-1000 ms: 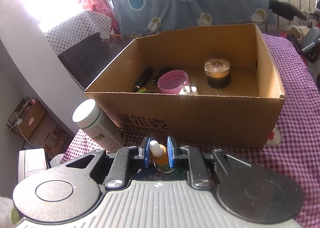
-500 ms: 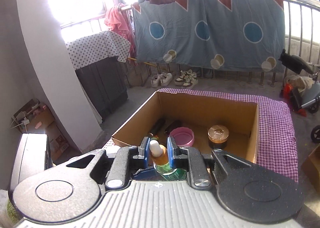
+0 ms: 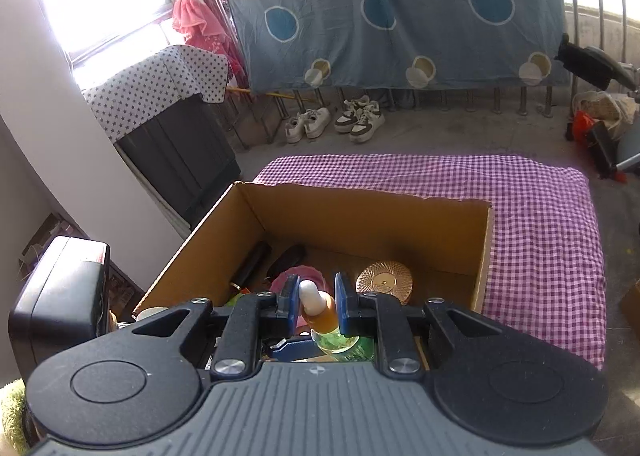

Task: Organize rigid objects
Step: 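Close the right gripper on the dropper bottle and carry it into the box, then lower the dropper bottle into the box and open the right gripper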

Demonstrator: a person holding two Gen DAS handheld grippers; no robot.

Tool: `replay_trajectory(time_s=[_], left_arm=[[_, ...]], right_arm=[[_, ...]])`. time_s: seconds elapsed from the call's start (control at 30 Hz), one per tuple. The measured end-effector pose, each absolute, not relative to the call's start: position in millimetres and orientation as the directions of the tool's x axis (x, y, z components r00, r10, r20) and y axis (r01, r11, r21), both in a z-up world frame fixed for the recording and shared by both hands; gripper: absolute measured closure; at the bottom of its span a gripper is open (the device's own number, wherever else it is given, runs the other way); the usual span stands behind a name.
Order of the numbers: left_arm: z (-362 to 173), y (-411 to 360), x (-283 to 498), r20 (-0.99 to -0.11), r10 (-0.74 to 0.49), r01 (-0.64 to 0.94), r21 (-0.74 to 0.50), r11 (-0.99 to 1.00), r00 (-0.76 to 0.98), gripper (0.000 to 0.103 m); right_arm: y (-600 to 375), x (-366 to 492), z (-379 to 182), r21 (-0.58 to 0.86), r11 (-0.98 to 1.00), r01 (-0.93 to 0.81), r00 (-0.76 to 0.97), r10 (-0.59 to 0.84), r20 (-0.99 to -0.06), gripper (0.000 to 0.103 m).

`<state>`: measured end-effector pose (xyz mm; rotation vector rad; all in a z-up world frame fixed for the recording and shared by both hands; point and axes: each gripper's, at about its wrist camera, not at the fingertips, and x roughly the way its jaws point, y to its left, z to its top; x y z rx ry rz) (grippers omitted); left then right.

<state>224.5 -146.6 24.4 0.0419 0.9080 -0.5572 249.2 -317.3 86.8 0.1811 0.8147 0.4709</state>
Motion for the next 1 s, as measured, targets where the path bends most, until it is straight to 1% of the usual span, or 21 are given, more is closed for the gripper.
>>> replay_trajectory(time_s=[0.23, 0.37, 0.47, 0.53, 0.57, 0.63, 0.7, 0.73, 0.8, 0.87, 0.97, 1.0], left_arm=[[8.3, -147.8, 242.7, -0.823, -0.391, 0.428, -0.203, 0.881, 0.413, 0.071], [4.5, -144.6, 244.6, -0.833, -0.386, 0.413, -0.214, 0.885, 0.396, 0.069], [3.2, -145.1, 240.7, -0.834, -0.388, 0.412, -0.218, 0.885, 0.393, 0.067], [5.3, -144.5, 237.4, -0.827, -0.395, 0.412, -0.222, 0.883, 0.399, 0.059], [5.9, -145.4, 236.7, -0.828, -0.393, 0.412, -0.220, 0.884, 0.401, 0.053], [6.5, -148.4, 237.3, -0.826, -0.387, 0.412, -0.211, 0.886, 0.410, 0.050], [9.0, -148.5, 236.3, -0.821, -0.390, 0.412, -0.211, 0.886, 0.416, 0.045], [10.8, -147.8, 234.3, -0.817, -0.394, 0.415, -0.212, 0.885, 0.422, 0.043], [18.0, -147.2, 228.2, -0.803, -0.396, 0.420, -0.203, 0.884, 0.445, 0.034], [27.1, -144.7, 219.5, -0.774, -0.409, 0.436, -0.191, 0.879, 0.484, 0.028], [45.2, -143.5, 197.9, -0.723, -0.413, 0.469, -0.139, 0.872, 0.554, 0.016], [50.6, -142.7, 191.4, -0.709, -0.411, 0.474, -0.122, 0.872, 0.573, 0.013]], right_arm=[[-331.6, 270.5, 56.7, 0.393, 0.868, -0.304, 0.546, 0.496, -0.675, 0.082], [-335.3, 273.5, 41.0, 0.402, 0.866, -0.296, 0.520, 0.499, -0.693, 0.083], [-332.6, 270.0, 37.0, 0.396, 0.863, -0.313, 0.515, 0.505, -0.693, 0.085], [-328.5, 268.4, 39.2, 0.379, 0.866, -0.325, 0.518, 0.498, -0.695, 0.085], [-324.9, 266.9, 40.8, 0.359, 0.872, -0.333, 0.523, 0.488, -0.699, 0.085], [-321.0, 264.2, 45.4, 0.339, 0.877, -0.340, 0.531, 0.477, -0.700, 0.085], [-320.9, 260.8, 50.7, 0.347, 0.875, -0.338, 0.540, 0.482, -0.690, 0.084], [-322.1, 256.7, 55.3, 0.352, 0.874, -0.334, 0.553, 0.484, -0.678, 0.084], [-325.3, 247.0, 65.3, 0.364, 0.875, -0.319, 0.584, 0.484, -0.652, 0.084], [-330.9, 233.7, 75.1, 0.394, 0.869, -0.298, 0.619, 0.490, -0.613, 0.083], [-336.9, 203.3, 90.6, 0.423, 0.866, -0.265, 0.679, 0.479, -0.556, 0.083], [-338.2, 189.9, 95.9, 0.427, 0.866, -0.260, 0.702, 0.473, -0.532, 0.082]])
